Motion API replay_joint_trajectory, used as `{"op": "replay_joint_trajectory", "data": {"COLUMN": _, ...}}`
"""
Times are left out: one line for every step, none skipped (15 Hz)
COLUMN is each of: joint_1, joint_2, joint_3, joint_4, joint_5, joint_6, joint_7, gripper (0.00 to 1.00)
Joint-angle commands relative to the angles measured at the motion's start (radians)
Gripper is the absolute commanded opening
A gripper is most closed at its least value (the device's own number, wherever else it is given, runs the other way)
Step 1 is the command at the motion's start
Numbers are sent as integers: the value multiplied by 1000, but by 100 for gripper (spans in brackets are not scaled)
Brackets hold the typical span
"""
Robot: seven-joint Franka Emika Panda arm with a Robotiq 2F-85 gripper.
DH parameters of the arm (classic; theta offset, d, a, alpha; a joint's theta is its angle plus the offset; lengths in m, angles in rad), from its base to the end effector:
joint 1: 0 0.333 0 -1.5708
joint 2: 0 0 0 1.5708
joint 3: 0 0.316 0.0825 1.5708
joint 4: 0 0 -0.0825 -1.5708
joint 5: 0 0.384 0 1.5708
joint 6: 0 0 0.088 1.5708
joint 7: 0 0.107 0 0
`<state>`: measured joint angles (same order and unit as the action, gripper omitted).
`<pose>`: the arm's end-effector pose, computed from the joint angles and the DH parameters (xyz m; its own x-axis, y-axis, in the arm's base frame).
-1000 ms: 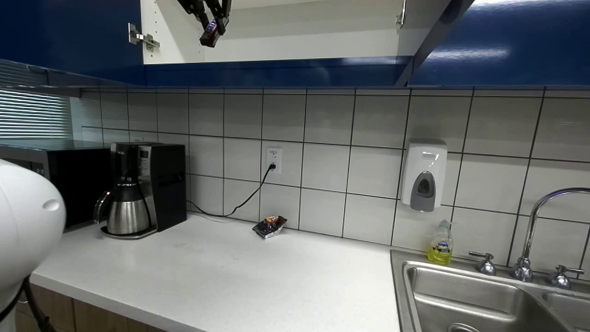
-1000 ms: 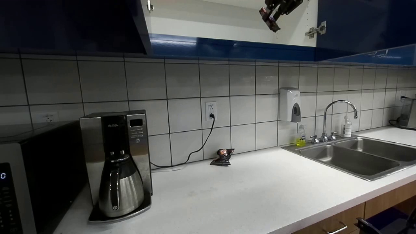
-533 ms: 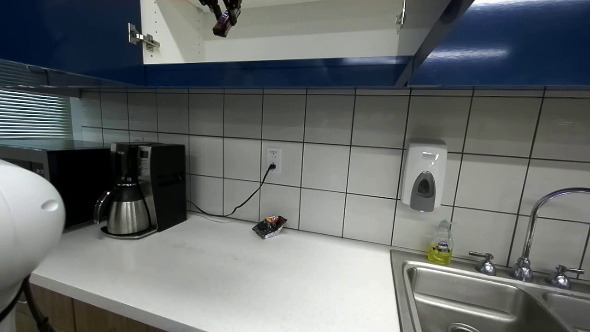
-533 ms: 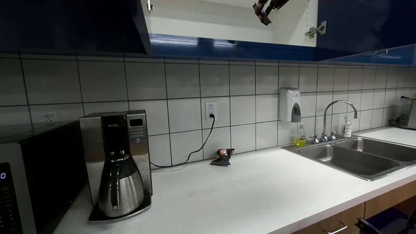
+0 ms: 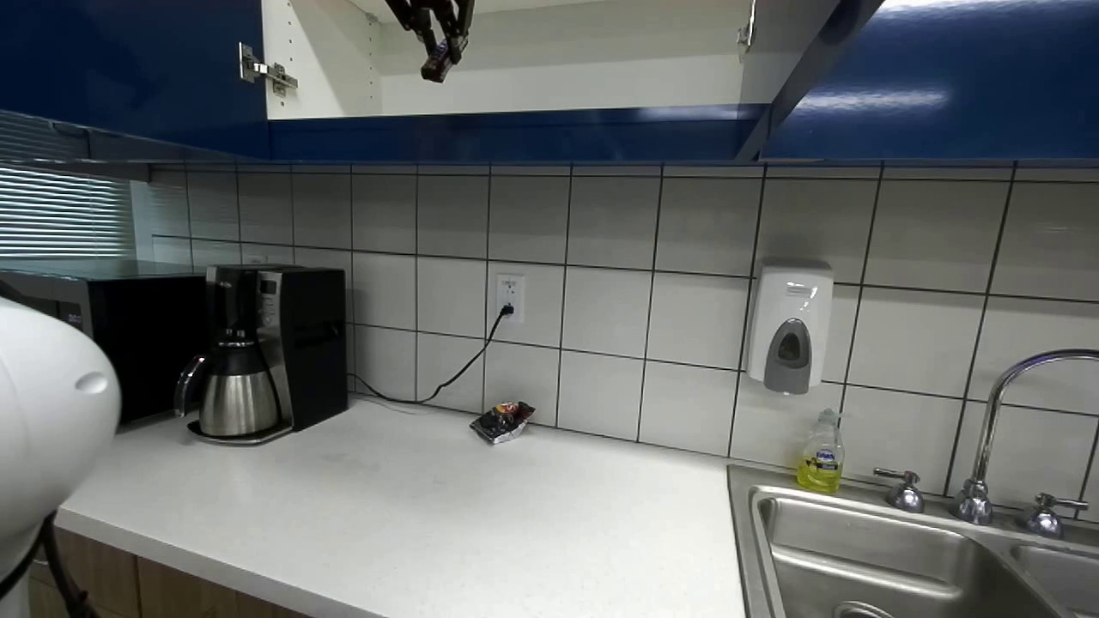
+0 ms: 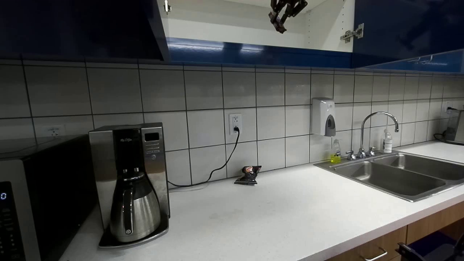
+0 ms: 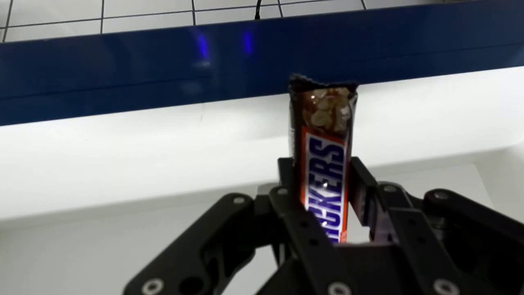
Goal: Put the packet closest to you in the top cabinet
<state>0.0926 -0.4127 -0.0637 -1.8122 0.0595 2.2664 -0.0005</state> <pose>0.4521 0.0051 0.7997 0.6495 -0.0348 0.7595 0.0445 -0.9955 -0.0837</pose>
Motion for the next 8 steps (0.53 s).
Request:
{"op": "replay_joint_trajectory", "data": {"joint_1": -34, "joint_2": 111, "joint_3": 27, "joint_4": 138, "joint_5": 3, "joint_6": -53, "joint_7": 29, "gripper": 11}}
{"op": "replay_joint_trajectory", "data": {"joint_1": -34, "joint_2": 133, "joint_3": 28, "joint_4": 158, "joint_5": 1, "joint_6": -56, "joint_7": 31, "gripper": 11}}
{"op": "replay_joint_trajectory", "data": {"joint_1": -36, "joint_2": 154, "joint_3": 30, "joint_4": 178, "joint_5": -1, "joint_6": -63, "joint_7": 35, "gripper": 11}}
{"op": "replay_joint_trajectory", "data": {"joint_1": -36, "joint_2": 171, "joint_3": 28, "joint_4": 195, "joint_5": 1, "joint_6": -68, "joint_7": 35, "gripper": 11}}
{"op": "replay_joint_trajectory", "data": {"joint_1": -36, "joint_2": 190, "joint_3": 28, "joint_4": 215, "joint_5": 1, "joint_6": -75, "joint_7": 38, "gripper": 11}}
{"op": "replay_joint_trajectory", "data": {"joint_1": -37, "joint_2": 207, "joint_3": 28, "joint_4": 232, "joint_5": 0, "joint_6": -83, "joint_7": 40, "gripper": 11}}
{"op": "replay_joint_trajectory", "data": {"joint_1": -38, "joint_2": 221, "joint_3": 28, "joint_4": 249, "joint_5": 0, "joint_6": -93, "joint_7": 42, "gripper": 11}}
{"op": "replay_joint_trajectory", "data": {"joint_1": -38, "joint_2": 237, "joint_3": 28, "joint_4": 267, "joint_5": 1, "joint_6": -103, "joint_7": 44, "gripper": 11}}
